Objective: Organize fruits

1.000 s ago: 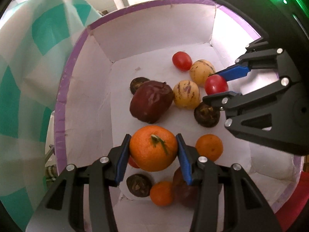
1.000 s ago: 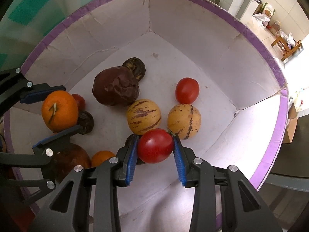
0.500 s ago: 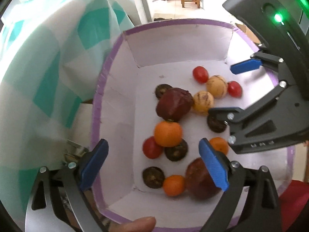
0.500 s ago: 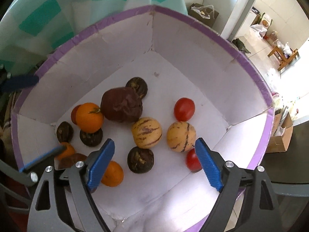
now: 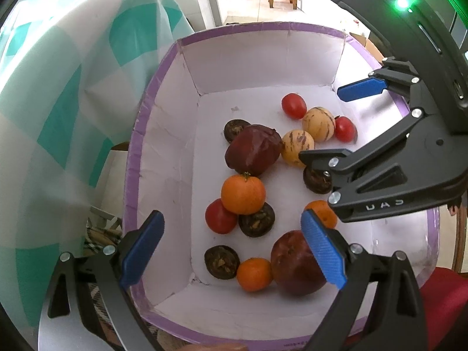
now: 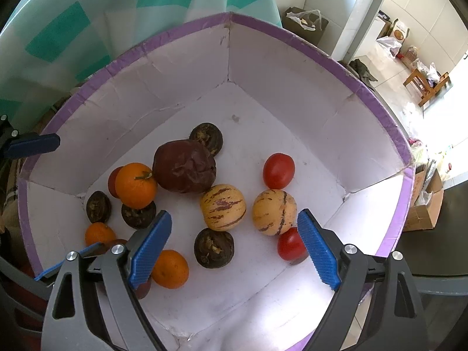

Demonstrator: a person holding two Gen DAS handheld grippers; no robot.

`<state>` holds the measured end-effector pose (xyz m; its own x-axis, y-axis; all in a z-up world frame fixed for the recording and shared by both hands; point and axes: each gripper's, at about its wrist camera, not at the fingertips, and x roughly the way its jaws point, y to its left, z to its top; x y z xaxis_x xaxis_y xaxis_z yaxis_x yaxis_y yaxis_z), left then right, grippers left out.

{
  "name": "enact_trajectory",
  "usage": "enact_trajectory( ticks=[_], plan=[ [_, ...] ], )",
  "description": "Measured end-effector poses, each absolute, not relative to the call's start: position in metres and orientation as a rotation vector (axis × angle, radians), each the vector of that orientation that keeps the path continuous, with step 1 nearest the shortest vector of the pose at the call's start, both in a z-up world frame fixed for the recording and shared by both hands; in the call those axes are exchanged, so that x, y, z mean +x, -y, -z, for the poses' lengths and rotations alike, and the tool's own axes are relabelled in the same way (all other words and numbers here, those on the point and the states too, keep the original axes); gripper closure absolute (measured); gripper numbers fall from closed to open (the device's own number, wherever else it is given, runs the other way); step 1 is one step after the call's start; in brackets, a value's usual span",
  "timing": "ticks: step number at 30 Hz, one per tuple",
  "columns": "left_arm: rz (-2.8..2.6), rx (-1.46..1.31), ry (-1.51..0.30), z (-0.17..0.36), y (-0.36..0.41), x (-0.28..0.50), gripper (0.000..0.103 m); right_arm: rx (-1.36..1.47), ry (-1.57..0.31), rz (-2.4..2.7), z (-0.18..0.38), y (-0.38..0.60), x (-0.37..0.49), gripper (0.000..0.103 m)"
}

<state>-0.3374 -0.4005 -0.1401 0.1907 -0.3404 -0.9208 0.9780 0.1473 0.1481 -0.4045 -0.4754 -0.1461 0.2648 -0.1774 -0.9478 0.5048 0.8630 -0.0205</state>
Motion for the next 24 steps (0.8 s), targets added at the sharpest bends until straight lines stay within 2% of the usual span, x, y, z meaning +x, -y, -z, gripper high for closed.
enact_trajectory(
  ticks=[24],
  plan=[
    [1.143, 0.92, -0.91, 0.151, 0.408, -0.33, 0.008, 0.32, -1.242, 0.459, 0.154, 0.469, -0.4, 0.018]
  ],
)
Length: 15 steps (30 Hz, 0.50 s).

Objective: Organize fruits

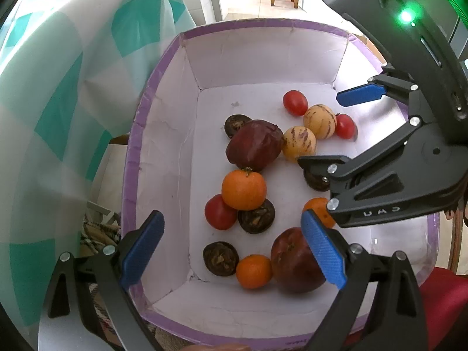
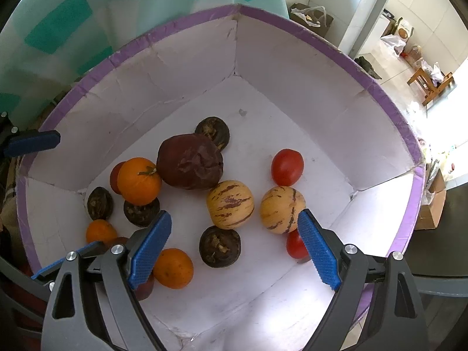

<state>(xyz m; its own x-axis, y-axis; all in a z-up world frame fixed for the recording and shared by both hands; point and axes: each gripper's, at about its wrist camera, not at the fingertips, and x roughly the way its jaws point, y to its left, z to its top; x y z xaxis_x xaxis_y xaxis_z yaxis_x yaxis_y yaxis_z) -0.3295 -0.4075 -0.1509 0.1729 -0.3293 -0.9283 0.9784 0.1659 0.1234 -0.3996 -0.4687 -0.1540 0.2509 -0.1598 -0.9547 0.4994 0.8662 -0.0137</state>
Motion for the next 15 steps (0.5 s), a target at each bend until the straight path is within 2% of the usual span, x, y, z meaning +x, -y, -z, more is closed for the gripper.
enact_trajectory(
  ticks=[15],
  plan=[
    [1.137, 0.918, -0.916, 0.1516, 0.4056, -0.3275, 0.008, 0.322, -1.244, 0.455, 0.1541, 0.4689, -0.3993, 0.017]
  ],
)
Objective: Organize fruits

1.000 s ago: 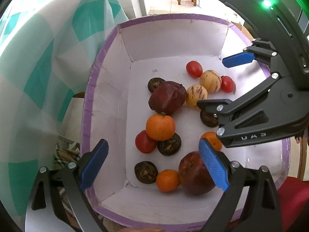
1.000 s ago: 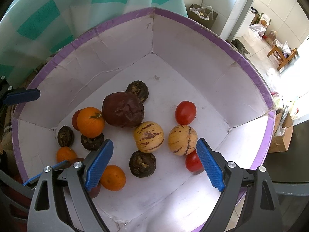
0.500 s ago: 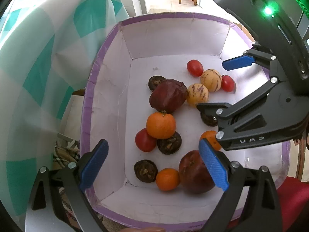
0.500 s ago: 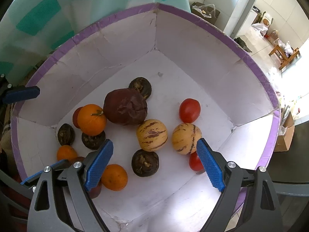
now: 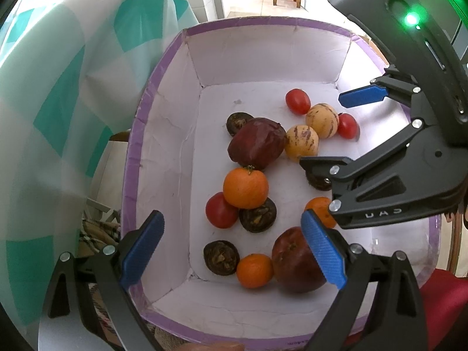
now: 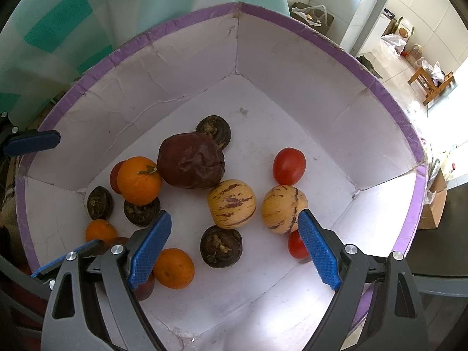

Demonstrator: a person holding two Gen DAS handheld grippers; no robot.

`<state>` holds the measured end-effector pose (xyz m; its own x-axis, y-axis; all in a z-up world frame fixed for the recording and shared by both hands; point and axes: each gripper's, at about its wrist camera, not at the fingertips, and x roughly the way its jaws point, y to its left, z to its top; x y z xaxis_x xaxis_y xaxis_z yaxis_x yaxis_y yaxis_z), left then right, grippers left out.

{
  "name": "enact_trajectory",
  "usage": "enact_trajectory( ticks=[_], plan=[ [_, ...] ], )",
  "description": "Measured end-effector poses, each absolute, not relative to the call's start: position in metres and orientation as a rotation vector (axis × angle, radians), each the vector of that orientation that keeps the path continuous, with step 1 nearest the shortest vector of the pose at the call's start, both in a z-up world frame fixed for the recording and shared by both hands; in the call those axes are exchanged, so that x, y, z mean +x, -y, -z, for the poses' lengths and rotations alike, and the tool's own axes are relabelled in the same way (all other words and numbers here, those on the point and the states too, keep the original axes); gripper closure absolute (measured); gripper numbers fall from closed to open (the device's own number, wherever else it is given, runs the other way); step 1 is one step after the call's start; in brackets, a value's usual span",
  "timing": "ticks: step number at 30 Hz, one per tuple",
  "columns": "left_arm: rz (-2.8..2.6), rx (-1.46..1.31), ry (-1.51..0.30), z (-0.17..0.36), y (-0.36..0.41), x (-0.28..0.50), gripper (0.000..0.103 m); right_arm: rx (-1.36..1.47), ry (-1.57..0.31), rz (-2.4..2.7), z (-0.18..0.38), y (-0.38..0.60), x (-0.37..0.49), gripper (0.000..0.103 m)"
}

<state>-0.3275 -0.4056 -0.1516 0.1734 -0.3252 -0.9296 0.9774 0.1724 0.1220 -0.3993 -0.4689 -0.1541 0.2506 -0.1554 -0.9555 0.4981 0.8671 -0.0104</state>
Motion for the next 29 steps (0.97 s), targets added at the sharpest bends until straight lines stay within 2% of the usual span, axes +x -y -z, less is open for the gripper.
enact_trajectory(
  ticks=[29],
  plan=[
    [1.124, 0.896, -0.948, 0.152, 0.3981, -0.3208, 0.008, 0.32, -1.253, 0.455, 0.156, 0.4673, -0.3975, 0.017]
  ],
)
